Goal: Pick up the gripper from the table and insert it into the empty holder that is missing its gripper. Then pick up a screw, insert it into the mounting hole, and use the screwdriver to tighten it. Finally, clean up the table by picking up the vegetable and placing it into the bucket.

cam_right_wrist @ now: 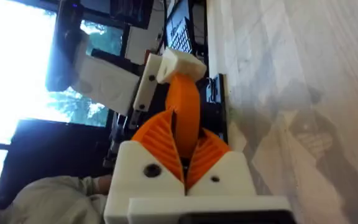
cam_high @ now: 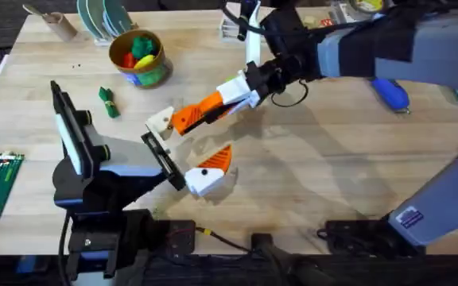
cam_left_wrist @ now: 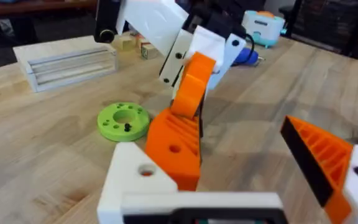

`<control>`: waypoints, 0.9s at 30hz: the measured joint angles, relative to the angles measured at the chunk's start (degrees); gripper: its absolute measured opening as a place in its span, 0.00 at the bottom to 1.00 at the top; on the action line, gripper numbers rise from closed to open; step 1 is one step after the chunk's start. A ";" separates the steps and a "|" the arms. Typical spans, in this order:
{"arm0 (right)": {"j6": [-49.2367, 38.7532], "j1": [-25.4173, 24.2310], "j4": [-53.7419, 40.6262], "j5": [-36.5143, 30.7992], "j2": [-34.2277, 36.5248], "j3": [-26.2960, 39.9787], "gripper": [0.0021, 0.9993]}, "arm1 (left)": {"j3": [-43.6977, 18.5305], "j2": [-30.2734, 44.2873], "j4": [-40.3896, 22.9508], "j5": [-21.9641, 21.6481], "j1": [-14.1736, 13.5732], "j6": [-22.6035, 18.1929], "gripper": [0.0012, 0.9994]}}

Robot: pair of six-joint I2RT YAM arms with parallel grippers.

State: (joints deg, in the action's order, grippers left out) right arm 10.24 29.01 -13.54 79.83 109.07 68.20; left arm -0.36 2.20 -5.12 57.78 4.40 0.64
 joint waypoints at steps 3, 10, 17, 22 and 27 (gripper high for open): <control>0.00 0.11 0.33 1.04 1.27 0.02 0.02 | 0.02 0.11 -0.04 0.02 0.04 0.46 0.99; 4.68 0.16 5.40 1.25 1.47 0.02 0.02 | 0.00 0.11 -0.01 -0.25 0.04 0.63 0.99; 14.09 1.23 14.78 -1.36 1.47 0.00 0.02 | 0.01 0.11 0.23 -2.25 0.47 0.56 0.99; 19.66 2.95 20.26 -3.69 1.58 0.00 0.02 | 0.00 0.11 0.41 -3.85 0.79 0.24 0.99; 21.74 5.11 21.75 -5.81 1.58 0.00 0.02 | 0.00 0.11 0.52 -4.64 0.79 0.39 0.99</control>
State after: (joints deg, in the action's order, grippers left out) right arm 31.98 34.13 8.21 74.02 110.65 68.20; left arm -0.36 2.31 -4.60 53.14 5.19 1.04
